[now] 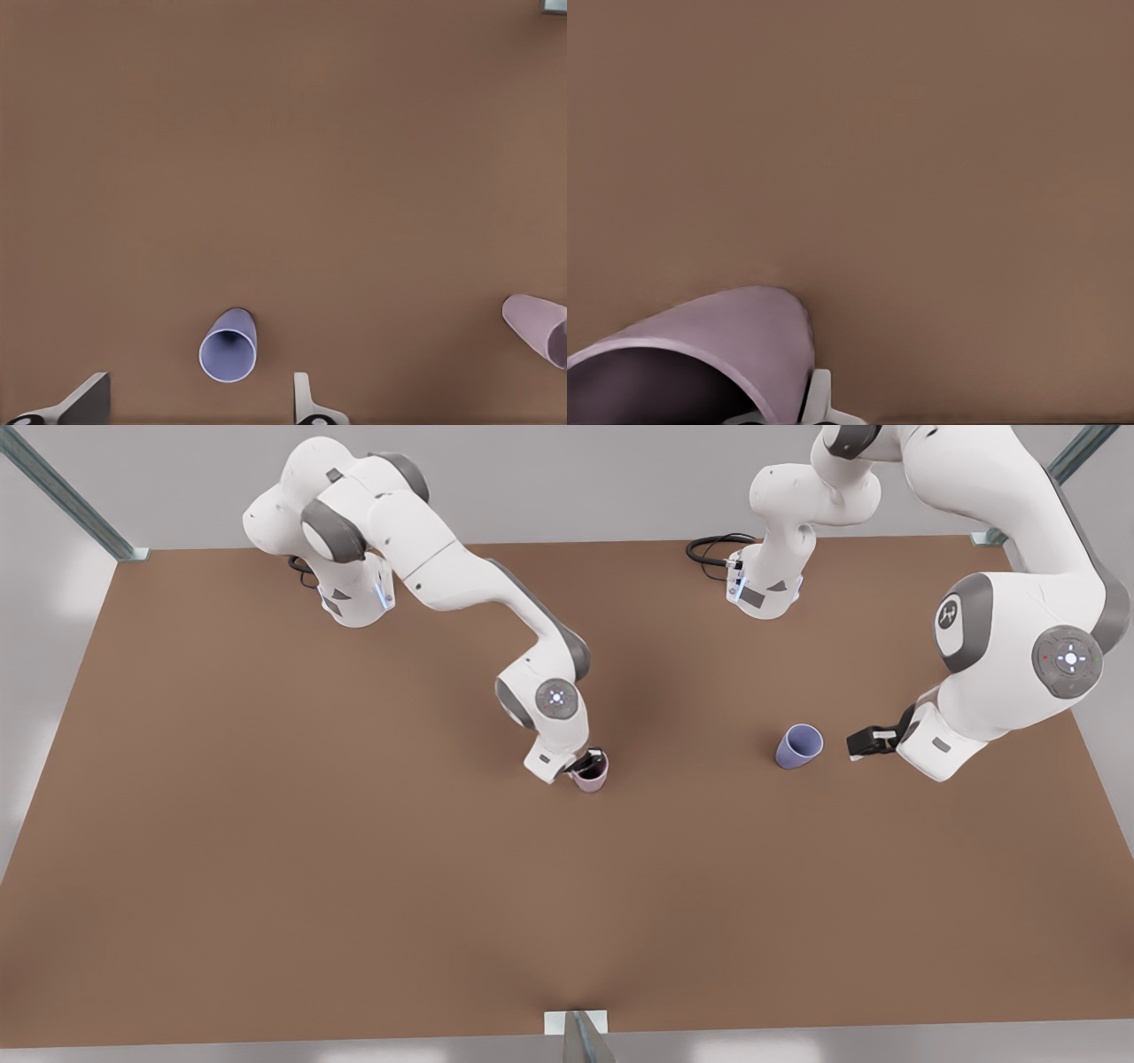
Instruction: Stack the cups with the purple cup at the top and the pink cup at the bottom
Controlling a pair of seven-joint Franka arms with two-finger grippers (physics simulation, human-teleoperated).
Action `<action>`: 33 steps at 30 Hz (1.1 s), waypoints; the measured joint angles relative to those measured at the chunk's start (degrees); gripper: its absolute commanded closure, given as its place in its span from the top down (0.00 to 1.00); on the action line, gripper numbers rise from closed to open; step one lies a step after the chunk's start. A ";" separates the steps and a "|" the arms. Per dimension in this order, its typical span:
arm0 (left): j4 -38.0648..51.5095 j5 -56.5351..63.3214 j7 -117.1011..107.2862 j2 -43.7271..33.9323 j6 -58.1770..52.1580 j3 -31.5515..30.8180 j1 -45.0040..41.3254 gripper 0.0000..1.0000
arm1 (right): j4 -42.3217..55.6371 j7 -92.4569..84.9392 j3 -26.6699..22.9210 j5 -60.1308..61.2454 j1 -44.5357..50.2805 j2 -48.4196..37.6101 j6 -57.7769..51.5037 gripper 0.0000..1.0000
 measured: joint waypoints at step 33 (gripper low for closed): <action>-24.97 1.73 0.02 -1.58 9.10 0.22 -6.14 1.00 | -2.86 -0.60 -3.51 -4.86 -32.93 -30.01 -21.62 1.00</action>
